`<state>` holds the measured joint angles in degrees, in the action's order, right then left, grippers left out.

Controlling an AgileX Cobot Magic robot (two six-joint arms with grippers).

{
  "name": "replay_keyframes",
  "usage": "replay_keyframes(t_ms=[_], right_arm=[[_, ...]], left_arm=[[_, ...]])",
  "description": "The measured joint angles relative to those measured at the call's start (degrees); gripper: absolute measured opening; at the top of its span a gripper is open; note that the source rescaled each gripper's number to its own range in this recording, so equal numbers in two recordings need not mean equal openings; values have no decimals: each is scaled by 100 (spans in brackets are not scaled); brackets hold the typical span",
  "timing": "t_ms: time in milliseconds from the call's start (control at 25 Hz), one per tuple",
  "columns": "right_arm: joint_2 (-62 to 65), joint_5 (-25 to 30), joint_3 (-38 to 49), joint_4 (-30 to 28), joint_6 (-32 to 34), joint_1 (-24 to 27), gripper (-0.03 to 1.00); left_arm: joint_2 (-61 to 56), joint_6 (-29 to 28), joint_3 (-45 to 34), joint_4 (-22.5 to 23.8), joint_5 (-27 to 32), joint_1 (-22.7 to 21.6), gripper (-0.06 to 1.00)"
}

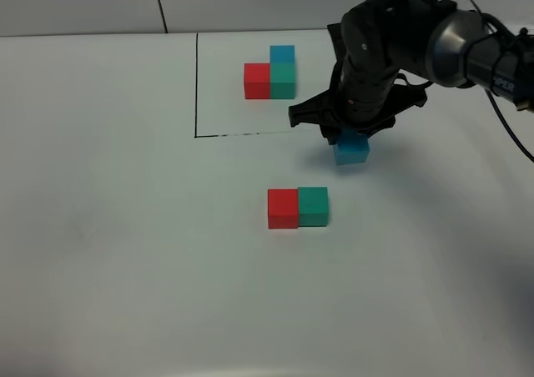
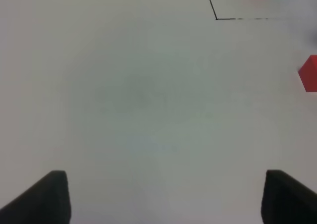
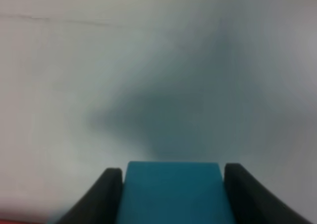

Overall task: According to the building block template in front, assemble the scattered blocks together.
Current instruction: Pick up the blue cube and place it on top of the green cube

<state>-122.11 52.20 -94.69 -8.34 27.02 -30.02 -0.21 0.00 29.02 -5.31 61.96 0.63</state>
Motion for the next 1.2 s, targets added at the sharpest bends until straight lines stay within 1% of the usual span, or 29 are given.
replay_keyframes(t_ms=[320, 560, 880, 1200], right_arm=[[-192, -105, -55, 103, 355, -203, 1], [-257, -272, -55, 219, 477, -229, 1], [-587, -356, -68, 315, 502, -250, 1], [-648, -404, -68, 347, 502, -294, 1]], left_arm=[[0, 0, 0, 0, 0, 0, 75], [0, 0, 0, 0, 0, 0, 75], [0, 0, 0, 0, 0, 0, 75], [0, 0, 0, 0, 0, 0, 75]])
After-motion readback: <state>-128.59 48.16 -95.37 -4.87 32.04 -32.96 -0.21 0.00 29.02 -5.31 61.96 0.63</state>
